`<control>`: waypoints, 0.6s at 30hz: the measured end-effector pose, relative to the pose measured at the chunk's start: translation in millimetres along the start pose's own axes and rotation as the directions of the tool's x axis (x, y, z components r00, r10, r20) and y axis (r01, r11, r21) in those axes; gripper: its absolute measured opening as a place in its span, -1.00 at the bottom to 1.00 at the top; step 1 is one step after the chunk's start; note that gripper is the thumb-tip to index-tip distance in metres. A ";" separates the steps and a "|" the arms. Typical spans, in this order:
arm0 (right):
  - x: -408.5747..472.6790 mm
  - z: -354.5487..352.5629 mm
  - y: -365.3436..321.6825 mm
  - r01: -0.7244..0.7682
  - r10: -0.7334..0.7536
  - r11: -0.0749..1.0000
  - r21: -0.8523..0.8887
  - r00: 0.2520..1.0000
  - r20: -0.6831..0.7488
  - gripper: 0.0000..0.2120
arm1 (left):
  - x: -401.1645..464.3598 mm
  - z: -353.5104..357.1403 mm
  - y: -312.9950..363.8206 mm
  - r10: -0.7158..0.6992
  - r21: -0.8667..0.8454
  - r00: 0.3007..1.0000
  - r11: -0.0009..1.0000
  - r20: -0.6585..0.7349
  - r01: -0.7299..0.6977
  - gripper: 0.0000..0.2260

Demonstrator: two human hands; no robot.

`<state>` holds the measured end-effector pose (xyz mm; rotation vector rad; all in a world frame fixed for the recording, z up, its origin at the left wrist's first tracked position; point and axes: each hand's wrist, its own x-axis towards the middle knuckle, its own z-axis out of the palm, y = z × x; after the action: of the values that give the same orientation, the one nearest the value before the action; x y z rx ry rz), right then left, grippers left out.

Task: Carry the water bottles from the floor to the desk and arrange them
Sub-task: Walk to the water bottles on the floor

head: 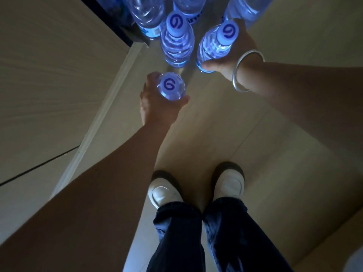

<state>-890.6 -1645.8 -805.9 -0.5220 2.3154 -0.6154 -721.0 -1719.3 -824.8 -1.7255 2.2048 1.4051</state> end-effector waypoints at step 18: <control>-165.3 -57.3 -67.4 0.157 -0.129 0.977 -0.144 0.974 0.185 -0.48 | -130.7 -126.7 31.1 -0.296 0.037 0.954 0.955 0.050 0.294 -0.37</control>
<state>-802.9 -1598.7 -647.1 -0.7915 2.1831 -0.4351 -632.1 -1699.4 -664.2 -1.8849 1.8334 1.3234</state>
